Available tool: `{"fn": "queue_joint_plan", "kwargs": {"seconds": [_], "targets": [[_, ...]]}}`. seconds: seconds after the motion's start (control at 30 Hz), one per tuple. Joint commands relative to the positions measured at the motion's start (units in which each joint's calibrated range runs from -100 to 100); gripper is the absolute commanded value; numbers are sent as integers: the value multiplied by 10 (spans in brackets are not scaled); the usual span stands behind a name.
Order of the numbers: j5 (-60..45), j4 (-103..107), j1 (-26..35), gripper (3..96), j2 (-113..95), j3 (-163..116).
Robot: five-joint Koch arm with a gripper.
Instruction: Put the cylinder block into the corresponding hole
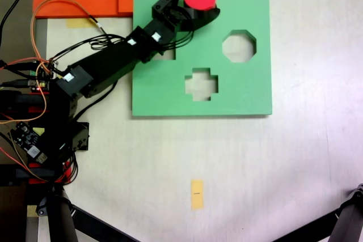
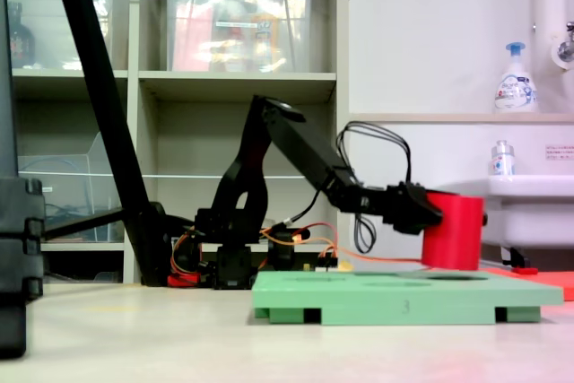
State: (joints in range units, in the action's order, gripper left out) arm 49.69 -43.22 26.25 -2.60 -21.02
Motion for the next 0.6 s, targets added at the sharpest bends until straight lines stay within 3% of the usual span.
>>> {"fn": "queue_joint_plan", "kwargs": {"seconds": [0.03,0.6], "targets": [[-6,-78,4,385,-1,62],[-6,-78,8,387,64,67]]}}
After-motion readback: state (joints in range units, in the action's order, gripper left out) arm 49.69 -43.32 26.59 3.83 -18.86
